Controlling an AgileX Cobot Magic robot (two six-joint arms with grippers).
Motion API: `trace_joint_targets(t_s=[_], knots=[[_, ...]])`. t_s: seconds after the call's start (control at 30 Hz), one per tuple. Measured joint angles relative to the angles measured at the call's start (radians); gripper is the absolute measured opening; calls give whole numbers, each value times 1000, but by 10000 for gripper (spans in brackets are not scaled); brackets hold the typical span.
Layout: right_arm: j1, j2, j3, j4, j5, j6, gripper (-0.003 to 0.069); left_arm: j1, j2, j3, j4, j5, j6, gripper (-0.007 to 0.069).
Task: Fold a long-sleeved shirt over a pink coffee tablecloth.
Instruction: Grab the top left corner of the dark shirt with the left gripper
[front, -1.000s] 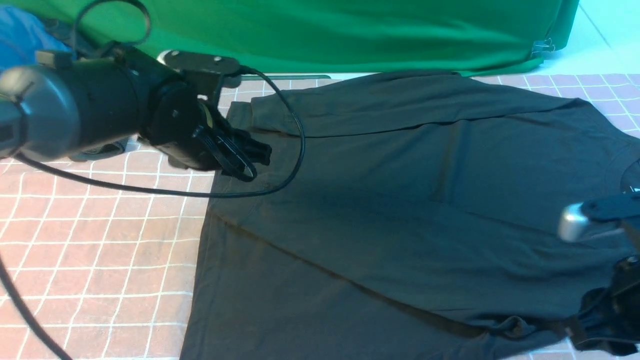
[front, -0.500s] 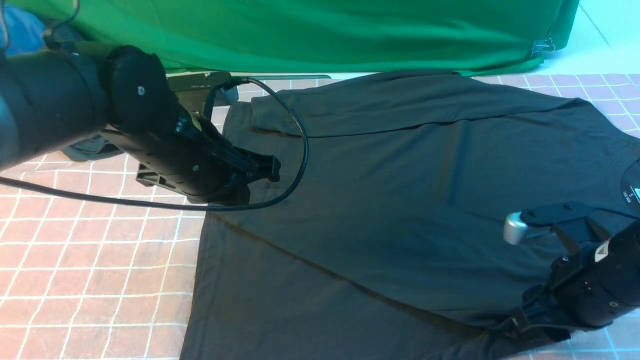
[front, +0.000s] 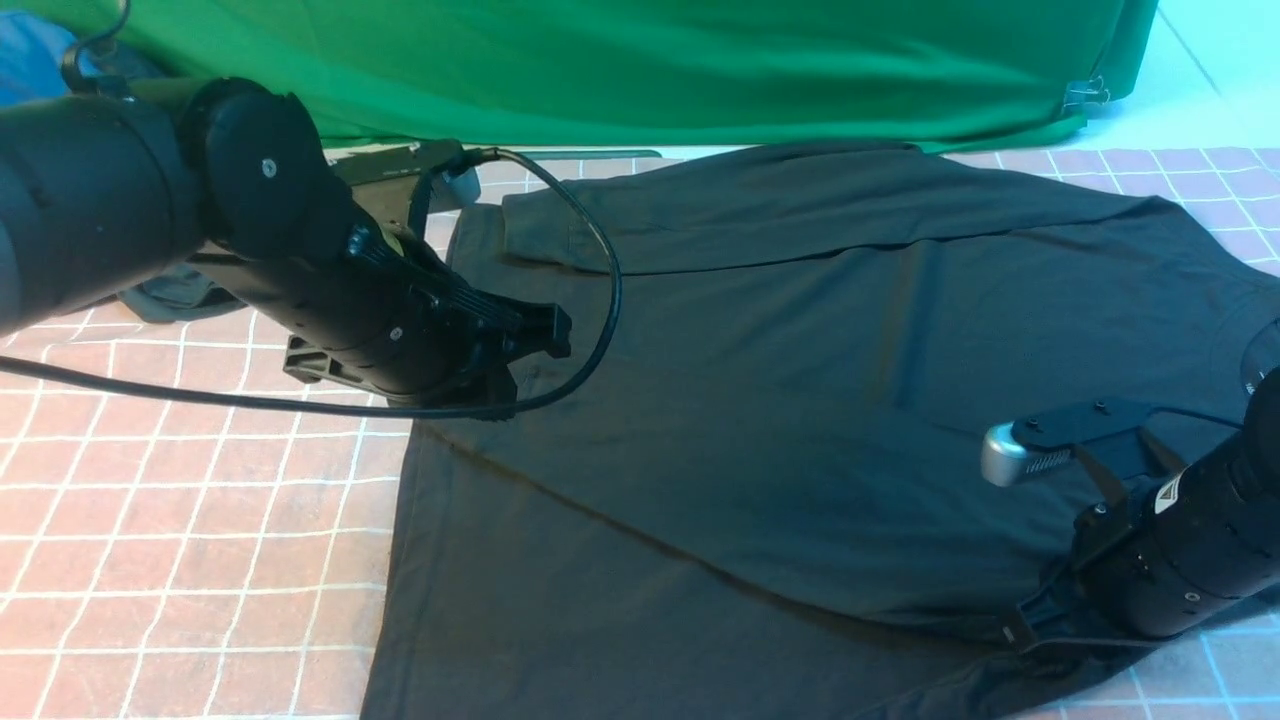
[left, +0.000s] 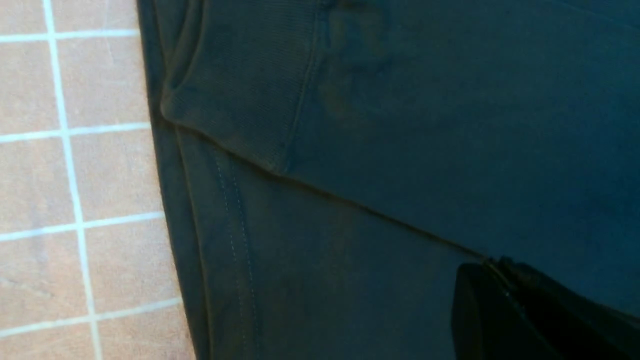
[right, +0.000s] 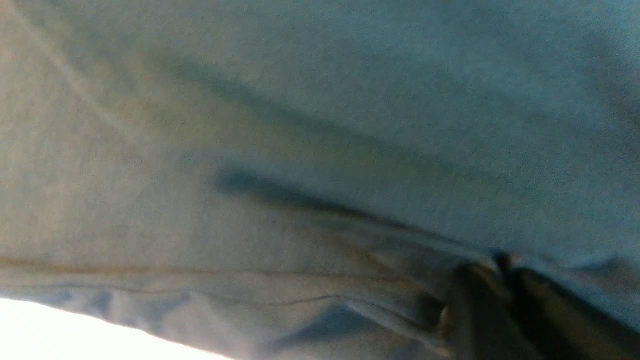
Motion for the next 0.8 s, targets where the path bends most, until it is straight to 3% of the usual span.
trace_joint_targets(t_s=[0.7,0.8], knots=[[0,-177,27,-13,306,103,50,0,0,0,0,38,16,13],[0,-177,28,-20,318,113,78,0,0,0,0,40,16,13]])
